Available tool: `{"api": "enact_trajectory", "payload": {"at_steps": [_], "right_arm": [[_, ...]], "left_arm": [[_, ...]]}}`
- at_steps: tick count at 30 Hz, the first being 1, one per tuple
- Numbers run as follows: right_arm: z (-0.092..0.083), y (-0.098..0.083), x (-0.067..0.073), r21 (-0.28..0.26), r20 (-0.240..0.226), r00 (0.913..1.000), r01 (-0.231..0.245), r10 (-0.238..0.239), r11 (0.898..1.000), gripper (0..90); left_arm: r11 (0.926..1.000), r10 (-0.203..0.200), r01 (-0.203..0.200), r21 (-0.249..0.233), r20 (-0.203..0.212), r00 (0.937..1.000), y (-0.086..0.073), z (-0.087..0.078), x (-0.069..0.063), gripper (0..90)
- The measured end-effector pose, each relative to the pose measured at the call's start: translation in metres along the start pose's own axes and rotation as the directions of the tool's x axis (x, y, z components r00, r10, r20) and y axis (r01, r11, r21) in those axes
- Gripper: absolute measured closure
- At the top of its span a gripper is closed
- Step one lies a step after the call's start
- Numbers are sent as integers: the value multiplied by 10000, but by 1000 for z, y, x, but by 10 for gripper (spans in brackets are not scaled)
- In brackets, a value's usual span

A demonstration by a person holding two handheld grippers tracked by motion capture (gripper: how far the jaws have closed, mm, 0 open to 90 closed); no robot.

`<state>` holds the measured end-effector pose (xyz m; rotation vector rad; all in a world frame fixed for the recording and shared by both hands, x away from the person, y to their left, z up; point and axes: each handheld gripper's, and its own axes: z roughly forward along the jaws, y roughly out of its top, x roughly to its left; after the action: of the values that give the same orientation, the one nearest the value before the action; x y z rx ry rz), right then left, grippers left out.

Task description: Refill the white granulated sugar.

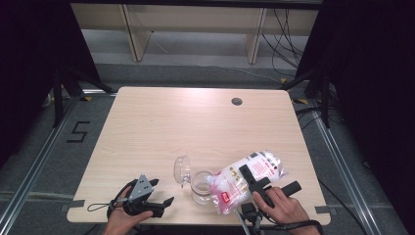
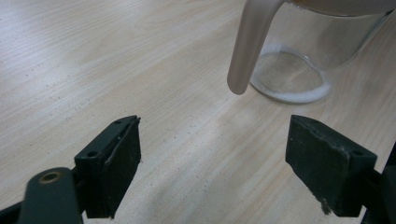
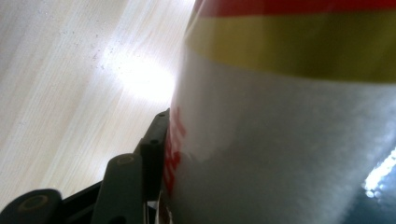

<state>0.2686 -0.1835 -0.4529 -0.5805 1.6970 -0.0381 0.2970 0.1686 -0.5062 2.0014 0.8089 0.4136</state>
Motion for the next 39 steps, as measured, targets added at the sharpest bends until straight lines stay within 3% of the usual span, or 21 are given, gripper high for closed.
{"api": "enact_trajectory", "payload": {"at_steps": [9, 13, 21, 23, 26, 27, 30, 33, 35, 37, 38, 39], "right_arm": [[0, 0, -1, -4, -97, 9999, -76, 76, 10000, 505], [1, 1, -2, -75, -62, 9999, 135, -135, 9999, 506], [1, 1, -2, 115, -143, 9999, 2, -1, 9999, 507], [1, 1, -5, 83, -82, 9996, 280, -279, 9996, 508], [1, 0, -4, 229, -206, 9997, 149, -145, 9996, 508], [0, 0, -4, 292, -241, 9995, 203, -196, 9994, 508], [0, 0, -3, 342, -247, 9995, 188, -180, 9992, 508], [0, 1, -6, 260, -221, 9983, 537, -531, 9982, 509], [-1, 2, -6, 324, -169, 9991, 384, -378, 9987, 509], [-1, 2, -8, 252, -120, 9978, 652, -649, 9976, 509], [-2, 3, -6, 368, -107, 9990, 433, -429, 9984, 509], [-1, 3, -8, 276, -81, 9976, 687, -685, 9973, 509]], "left_arm": [[9998, -196, 196, 57, -24, 9998, 0, -1, 0, 178], [9997, -218, 218, 56, -7, 9998, -1, 0, -1, 178], [9999, -119, 120, 36, -31, 9999, 0, -1, -1, 178], [10000, 21, -21, 31, -28, 10000, 0, -1, 0, 178], [10000, 53, -53, 32, -5, 10000, 0, -1, 1, 178], [9999, -163, 163, 50, -13, 9999, 0, -1, 0, 178], [10000, 52, -52, 35, -30, 10000, 0, -1, 1, 178], [10000, 18, -18, 33, -26, 10000, 0, -1, 0, 178], [10000, 16, -16, 36, -5, 10000, 0, -1, 0, 178], [10000, 15, -15, 22, -27, 10000, 0, -1, 0, 178], [10000, 45, -45, 21, -28, 10000, 0, -1, 0, 178], [10000, 42, -42, 30, 3, 10000, 0, -1, 0, 178]]}}
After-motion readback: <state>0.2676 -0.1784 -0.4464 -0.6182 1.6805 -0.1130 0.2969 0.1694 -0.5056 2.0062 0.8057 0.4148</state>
